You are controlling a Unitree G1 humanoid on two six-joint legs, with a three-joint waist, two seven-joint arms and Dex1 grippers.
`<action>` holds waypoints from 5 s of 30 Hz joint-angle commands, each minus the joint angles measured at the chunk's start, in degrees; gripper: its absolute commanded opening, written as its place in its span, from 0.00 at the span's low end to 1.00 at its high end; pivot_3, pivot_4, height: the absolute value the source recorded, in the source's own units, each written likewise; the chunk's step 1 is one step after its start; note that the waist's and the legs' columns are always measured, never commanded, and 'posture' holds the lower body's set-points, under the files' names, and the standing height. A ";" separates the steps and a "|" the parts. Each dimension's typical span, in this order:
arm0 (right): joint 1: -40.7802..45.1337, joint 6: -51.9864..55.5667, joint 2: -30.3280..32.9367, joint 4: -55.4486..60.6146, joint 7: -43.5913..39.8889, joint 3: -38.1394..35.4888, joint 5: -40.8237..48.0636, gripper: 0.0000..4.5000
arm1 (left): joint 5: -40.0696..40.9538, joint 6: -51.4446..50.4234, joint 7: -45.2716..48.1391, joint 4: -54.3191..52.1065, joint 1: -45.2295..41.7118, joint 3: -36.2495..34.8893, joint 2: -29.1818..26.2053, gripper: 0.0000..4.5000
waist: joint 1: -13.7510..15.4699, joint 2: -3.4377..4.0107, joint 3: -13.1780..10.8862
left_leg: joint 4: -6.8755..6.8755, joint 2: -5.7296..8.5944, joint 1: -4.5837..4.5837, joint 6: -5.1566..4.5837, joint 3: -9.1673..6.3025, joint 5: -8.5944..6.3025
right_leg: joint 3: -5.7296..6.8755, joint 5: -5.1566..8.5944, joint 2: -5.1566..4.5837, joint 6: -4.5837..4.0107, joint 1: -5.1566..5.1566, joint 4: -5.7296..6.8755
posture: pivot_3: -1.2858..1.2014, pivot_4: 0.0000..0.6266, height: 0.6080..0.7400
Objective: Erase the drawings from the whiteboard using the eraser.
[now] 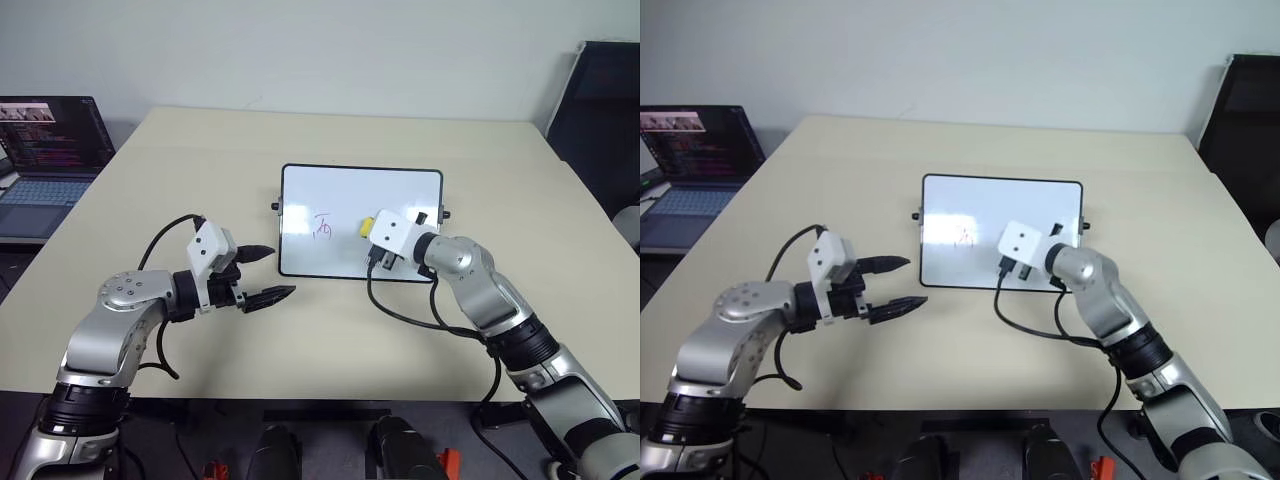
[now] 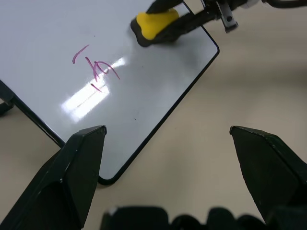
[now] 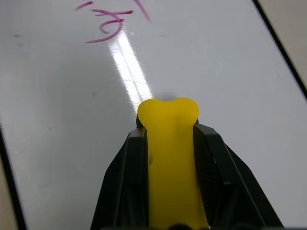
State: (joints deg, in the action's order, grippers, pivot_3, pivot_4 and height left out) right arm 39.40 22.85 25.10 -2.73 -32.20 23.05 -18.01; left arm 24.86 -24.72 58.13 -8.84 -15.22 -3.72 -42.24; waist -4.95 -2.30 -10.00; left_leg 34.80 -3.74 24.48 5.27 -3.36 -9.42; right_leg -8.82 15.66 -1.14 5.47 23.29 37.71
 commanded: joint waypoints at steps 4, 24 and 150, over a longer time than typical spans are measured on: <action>-4.54 4.47 4.45 2.07 -5.65 -0.36 -0.18 0.22 | 0.81 0.92 0.08 -1.92 0.17 -0.89 0.12 1.00 | 0.16 -0.04 0.03 | 0.00 0.02 0.01 0.00 0.11 0.00 | -0.02 0.00 -0.09 0.00 -0.04 -0.07 | 0.52 0.24 1.00; -9.39 19.17 -5.38 23.69 -6.31 -18.17 22.57 0.22 | 3.94 -0.29 -3.63 -2.05 3.23 -7.48 0.77 1.00 | 0.12 0.01 -0.08 | -0.58 0.00 0.41 -0.01 0.11 0.00 | 0.03 0.08 -0.04 0.10 0.24 0.00 | 0.52 0.24 1.00; 0.20 -1.97 -1.35 3.38 -8.01 -1.01 -4.00 0.22 | 4.92 0.63 -4.43 -6.28 5.67 -5.97 0.37 1.00 | 0.25 -0.10 -0.05 | -0.81 -0.03 -0.04 0.15 0.01 0.21 | 0.16 0.27 0.03 -0.17 -0.05 0.25 | 0.52 0.24 1.00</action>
State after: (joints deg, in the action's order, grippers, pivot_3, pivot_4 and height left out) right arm 40.39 19.56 22.40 -1.35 -42.34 26.70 -22.74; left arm 29.01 -24.80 53.60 -13.66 -8.88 -8.75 -41.93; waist -4.69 -2.40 -10.05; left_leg 34.00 -3.76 24.45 5.42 -3.36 -9.21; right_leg -8.66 15.93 -1.12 5.29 23.27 37.95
